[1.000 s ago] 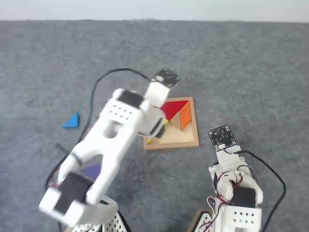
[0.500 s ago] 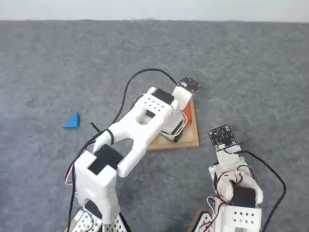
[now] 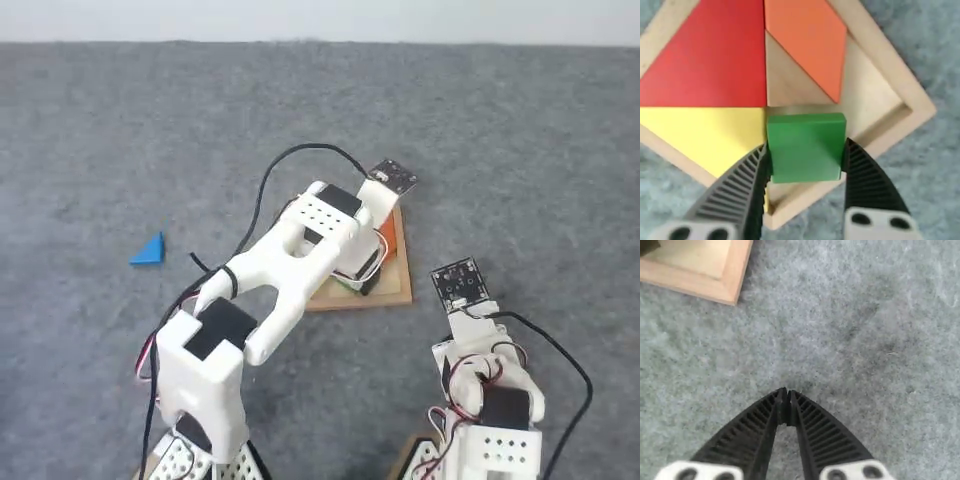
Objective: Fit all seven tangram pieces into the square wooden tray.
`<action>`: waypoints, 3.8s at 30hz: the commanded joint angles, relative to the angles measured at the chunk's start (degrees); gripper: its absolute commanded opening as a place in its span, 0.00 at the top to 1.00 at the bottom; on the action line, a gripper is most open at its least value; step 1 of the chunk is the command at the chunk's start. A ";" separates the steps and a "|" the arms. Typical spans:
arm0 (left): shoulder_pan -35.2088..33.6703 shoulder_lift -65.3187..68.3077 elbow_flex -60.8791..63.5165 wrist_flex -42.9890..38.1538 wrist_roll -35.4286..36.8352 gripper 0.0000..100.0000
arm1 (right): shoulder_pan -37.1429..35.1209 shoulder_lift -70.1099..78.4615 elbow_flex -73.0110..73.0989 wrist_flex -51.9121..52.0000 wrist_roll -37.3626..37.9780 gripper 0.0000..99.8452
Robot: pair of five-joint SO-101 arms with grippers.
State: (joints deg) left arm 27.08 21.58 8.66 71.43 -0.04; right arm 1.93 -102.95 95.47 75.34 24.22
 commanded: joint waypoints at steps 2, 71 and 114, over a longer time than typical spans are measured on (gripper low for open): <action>0.18 -0.88 -2.33 -0.70 -0.53 0.82 | -0.22 -0.92 0.97 0.04 0.44 0.99; -36.57 -51.52 35.38 -3.34 -8.70 0.70 | -0.22 -0.92 0.97 0.04 0.44 0.99; -54.24 -13.71 8.57 -11.08 -1.76 0.69 | -0.22 -0.92 0.97 0.04 0.44 0.99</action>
State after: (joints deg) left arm -28.04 6.02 20.53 63.96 3.91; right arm 1.93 -102.95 95.47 75.34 24.22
